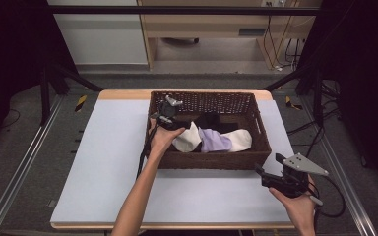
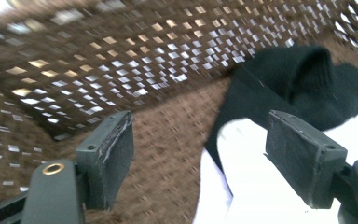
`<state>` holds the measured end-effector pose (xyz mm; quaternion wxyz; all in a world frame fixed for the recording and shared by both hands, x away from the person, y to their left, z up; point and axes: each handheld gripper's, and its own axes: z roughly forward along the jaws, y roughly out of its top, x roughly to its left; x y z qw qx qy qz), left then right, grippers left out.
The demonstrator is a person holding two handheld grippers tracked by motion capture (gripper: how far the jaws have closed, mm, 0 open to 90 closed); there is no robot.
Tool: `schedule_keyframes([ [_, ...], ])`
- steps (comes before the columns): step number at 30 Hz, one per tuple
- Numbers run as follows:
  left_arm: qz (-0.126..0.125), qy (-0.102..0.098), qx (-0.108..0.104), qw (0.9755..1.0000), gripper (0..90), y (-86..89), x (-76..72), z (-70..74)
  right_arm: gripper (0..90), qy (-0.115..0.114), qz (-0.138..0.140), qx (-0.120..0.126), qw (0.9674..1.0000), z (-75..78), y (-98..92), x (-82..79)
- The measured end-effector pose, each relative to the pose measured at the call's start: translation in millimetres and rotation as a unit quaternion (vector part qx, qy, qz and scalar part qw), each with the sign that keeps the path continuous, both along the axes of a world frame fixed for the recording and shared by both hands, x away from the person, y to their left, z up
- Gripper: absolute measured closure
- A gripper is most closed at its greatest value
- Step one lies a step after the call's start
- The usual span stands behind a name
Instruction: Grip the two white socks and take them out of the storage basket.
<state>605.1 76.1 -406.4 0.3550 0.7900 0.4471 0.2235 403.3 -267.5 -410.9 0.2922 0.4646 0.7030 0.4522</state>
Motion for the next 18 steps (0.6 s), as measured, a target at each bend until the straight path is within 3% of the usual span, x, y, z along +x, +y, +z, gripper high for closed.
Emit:
schedule_keyframes([
  [7,-0.046,0.021,-0.012,0.9986,22.2,-0.9,-1.3,-5.6,19.4,0.002,0.0,0.001,1.0,-0.1,-0.6,-0.1],
  [10,-0.055,0.023,-0.008,0.9982,22.9,-1.0,-1.7,-7.1,19.4,0.002,0.0,0.001,1.0,-0.2,-0.7,-0.1],
  [12,-0.07,0.036,0.001,0.9969,23.7,-1.1,-2.3,-10.9,19.3,0.003,0.001,0.001,1.0,0.0,-0.7,-0.2],
  [18,-0.073,0.06,0.011,0.9955,26.6,-1.8,-0.9,-15.7,19.2,0.004,0.002,-0.001,1.0,-0.5,0.0,0.3],
])
